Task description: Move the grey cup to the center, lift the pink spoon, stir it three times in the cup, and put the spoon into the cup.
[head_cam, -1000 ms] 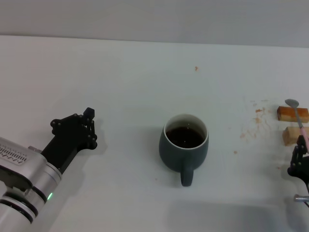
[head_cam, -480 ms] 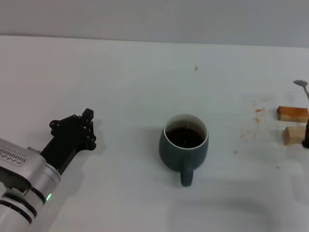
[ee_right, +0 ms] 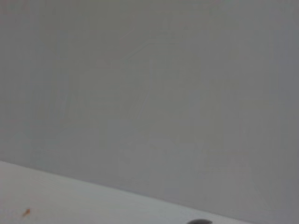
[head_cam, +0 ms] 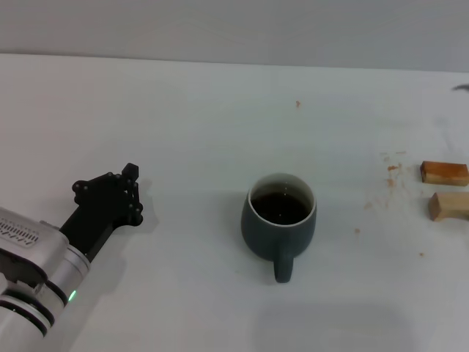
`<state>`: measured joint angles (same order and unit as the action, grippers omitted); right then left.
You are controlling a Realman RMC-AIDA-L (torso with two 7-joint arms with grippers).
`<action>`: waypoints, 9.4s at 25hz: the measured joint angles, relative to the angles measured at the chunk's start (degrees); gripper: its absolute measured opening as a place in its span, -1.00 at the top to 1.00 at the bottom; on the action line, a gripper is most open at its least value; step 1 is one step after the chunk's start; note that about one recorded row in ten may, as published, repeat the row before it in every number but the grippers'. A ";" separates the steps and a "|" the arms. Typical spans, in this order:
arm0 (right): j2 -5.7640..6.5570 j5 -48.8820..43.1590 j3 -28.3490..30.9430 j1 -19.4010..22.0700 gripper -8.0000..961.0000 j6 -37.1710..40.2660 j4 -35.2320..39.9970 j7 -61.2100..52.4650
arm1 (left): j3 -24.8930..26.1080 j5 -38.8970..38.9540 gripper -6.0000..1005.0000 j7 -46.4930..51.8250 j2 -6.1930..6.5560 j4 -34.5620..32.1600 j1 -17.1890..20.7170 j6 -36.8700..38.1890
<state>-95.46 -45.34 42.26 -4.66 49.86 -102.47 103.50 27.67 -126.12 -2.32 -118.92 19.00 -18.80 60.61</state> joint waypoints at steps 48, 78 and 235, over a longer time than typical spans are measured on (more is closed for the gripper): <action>-9.44 98.72 67.88 -43.43 0.85 52.52 -12.51 62.10 | 5.29 -0.35 0.99 -0.22 0.33 -4.30 -1.58 -1.44; -15.27 88.39 56.49 -38.41 0.84 59.30 -10.92 61.89 | 5.11 -0.35 0.99 -0.23 0.27 -4.24 -1.80 -2.99; -23.53 -0.47 27.59 8.32 -0.37 -39.59 -0.48 45.40 | 7.70 0.01 0.99 -0.77 0.22 -4.57 -2.54 2.68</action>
<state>-118.99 -45.81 69.84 3.66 10.27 -102.95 148.90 35.37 -126.11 -3.08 -118.69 14.43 -21.35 63.29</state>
